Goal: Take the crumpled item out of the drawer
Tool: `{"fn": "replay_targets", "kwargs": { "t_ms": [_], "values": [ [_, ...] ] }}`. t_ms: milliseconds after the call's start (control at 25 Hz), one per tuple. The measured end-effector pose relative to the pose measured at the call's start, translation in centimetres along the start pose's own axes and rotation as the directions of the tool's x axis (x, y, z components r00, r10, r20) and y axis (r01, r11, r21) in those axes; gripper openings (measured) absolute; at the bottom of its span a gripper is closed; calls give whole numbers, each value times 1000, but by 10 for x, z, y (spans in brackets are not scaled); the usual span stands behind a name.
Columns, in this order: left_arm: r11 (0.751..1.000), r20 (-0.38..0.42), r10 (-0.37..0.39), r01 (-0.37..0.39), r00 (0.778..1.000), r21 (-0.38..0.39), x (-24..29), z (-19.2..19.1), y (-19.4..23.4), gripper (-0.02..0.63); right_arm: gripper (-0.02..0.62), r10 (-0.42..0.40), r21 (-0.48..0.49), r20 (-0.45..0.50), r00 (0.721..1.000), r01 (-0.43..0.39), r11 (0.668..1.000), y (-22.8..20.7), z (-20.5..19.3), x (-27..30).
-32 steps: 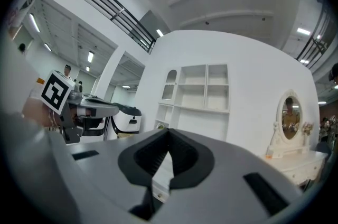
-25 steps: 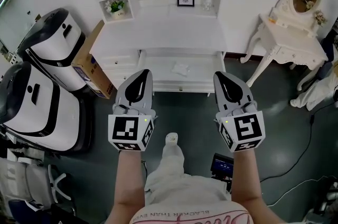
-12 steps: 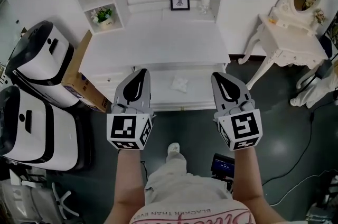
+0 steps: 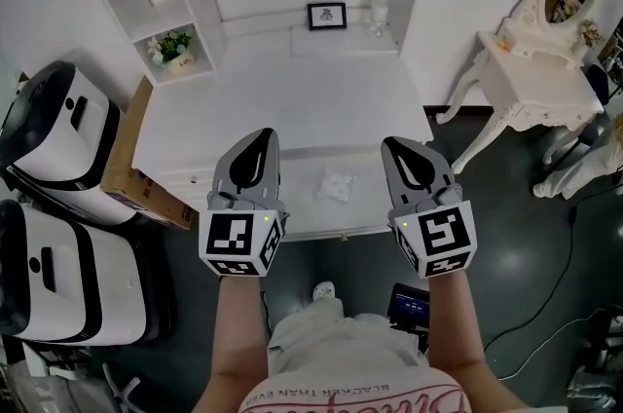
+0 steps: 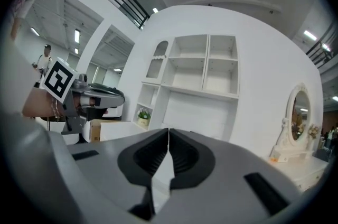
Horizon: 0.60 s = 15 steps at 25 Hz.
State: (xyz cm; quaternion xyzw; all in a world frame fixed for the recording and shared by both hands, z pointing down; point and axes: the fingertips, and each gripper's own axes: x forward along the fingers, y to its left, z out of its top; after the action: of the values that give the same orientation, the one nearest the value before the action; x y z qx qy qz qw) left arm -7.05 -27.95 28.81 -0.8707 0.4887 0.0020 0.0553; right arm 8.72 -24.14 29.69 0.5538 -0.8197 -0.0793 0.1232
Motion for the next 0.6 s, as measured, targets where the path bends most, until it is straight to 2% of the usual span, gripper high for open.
{"fn": "replay_targets", "kwargs": {
  "t_ms": [280,320,400,480,600],
  "values": [
    [1000,-12,-9,9,1000,-25,34,-12,23,5,10,10,36,-68,998,-7,999,-8,-16,39],
    [1000,-14,-8,8,1000,-30,36,-14,25,5,31,16,47,-73,997,-13,999,-9,-19,42],
    [999,-18,-7,6,1000,-35,41,-17,27,5,164,32,78,-74,997,-26,997,-11,-22,47],
    [999,-23,-5,4,1000,-38,45,-20,27,5,239,34,105,-67,997,-27,994,-15,-25,51],
    [999,-37,1,-3,999,-44,50,-26,26,6,271,36,121,-75,996,-27,992,-22,-32,56]
  ]
}}
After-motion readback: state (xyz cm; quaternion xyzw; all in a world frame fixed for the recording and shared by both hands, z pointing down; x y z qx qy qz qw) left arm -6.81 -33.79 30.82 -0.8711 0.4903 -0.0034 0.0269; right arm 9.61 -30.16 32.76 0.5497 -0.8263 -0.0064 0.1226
